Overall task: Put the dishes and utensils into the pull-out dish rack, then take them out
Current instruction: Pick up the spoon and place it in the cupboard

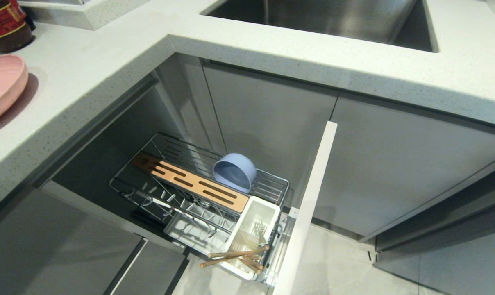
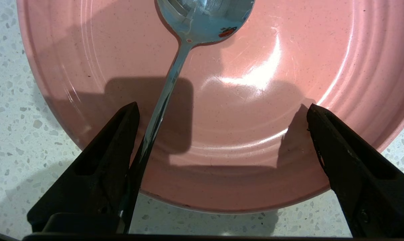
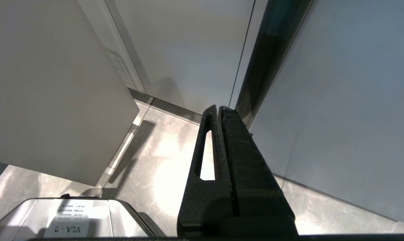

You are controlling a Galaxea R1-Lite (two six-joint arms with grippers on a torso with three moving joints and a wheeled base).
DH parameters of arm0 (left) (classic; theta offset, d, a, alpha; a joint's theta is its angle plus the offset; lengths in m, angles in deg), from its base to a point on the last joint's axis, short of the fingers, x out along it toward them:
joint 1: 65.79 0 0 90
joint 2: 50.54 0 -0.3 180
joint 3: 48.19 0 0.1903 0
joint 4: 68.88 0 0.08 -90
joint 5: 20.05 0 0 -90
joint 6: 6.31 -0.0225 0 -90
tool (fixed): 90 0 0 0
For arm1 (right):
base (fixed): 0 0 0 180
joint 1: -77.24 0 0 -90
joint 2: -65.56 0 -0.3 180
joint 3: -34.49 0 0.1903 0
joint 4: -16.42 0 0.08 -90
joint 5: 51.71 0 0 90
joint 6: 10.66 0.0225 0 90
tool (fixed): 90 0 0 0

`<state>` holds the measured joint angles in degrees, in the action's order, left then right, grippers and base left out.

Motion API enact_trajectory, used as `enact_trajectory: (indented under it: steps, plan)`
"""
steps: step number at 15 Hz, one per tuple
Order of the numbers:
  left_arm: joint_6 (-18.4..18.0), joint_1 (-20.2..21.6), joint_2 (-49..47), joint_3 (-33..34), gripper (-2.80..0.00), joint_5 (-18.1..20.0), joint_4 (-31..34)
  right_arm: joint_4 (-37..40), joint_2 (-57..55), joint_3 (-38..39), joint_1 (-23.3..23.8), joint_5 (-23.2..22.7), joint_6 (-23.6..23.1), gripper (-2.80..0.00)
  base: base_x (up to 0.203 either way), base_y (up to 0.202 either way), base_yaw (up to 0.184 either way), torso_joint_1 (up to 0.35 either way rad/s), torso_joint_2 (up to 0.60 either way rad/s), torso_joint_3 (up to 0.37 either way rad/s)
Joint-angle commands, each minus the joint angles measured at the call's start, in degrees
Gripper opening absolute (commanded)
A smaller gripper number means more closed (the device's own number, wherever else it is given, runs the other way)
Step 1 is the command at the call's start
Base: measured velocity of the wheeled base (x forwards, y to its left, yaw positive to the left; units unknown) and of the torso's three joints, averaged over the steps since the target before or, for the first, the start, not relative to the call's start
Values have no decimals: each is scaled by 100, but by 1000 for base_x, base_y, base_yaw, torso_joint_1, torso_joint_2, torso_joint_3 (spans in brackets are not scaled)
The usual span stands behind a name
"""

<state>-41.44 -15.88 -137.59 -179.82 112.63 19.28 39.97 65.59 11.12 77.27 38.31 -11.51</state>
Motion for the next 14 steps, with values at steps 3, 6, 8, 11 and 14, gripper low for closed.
enact_trajectory:
  steps: [3, 6, 8, 11, 14]
  plan:
    - [-29, 1, -15, -10, 0, 21, 25, -1, -2, 0, -1, -2, -3, -280, 0, 0, 0, 0, 0, 0]
    - [-29, 1, -41, -37, -280, 12, 25, -1, -2, 0, -1, -2, -3, -280, 0, 0, 0, 0, 0, 0]
    - [-29, 1, -32, -37, -280, 12, 25, -1, -2, 0, -2, -2, -3, -280, 0, 0, 0, 0, 0, 0]
    - [-29, 1, -32, -37, -280, 12, 25, -1, -2, 0, -2, 0, -3, -280, 0, 0, 0, 0, 0, 0]
    - [-20, 1, -3, -37, -280, 14, 33, -1, -2, 0, -2, -1, -3, -280, 0, 0, 0, 0, 0, 0]
